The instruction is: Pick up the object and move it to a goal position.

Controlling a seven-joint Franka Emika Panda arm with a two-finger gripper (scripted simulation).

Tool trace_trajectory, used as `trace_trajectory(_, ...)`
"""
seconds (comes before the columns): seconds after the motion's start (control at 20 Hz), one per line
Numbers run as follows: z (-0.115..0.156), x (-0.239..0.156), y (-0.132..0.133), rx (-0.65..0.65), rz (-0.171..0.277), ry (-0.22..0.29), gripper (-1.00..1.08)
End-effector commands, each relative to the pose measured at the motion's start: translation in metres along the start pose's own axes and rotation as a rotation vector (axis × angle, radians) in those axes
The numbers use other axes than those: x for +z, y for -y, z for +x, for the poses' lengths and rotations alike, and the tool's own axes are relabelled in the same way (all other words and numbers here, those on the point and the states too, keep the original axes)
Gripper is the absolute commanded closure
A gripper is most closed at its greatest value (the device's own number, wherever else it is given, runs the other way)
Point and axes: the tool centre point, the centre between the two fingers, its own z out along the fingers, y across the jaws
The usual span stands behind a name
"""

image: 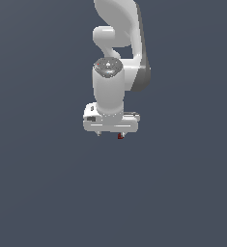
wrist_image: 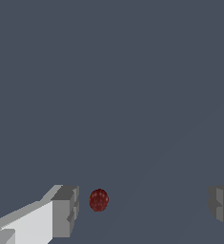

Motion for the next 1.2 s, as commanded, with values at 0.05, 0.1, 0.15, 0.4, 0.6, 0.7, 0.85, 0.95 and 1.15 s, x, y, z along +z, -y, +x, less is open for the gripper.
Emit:
trace_trajectory(0.05,0.000,0.000,0.000,0.000,0.000,0.000,-0.92)
trace_trajectory(0.1,0.001,-0.001,-0.002,0.002,0.001,-0.002,-0.92)
trace_trajectory(0.15,0.002,-0.001,-0.004,0.004,0.002,-0.004,-0.92)
trace_trajectory(0.4,0.010,-0.007,-0.021,0.025,0.010,-0.021,-0.92)
trace_trajectory(0.6,0.010,-0.007,-0.021,0.025,0.010,-0.022,-0.92)
trace_trajectory(0.7,0.009,-0.006,-0.020,0.017,0.010,-0.021,-0.92)
trace_trajectory(0.85,0.007,-0.002,-0.019,-0.007,0.008,-0.020,-0.92)
trace_trajectory(0.95,0.004,0.002,-0.017,-0.033,0.005,-0.018,-0.92)
trace_trajectory(1.15,-0.004,0.013,-0.012,-0.106,0.000,-0.013,-0.92)
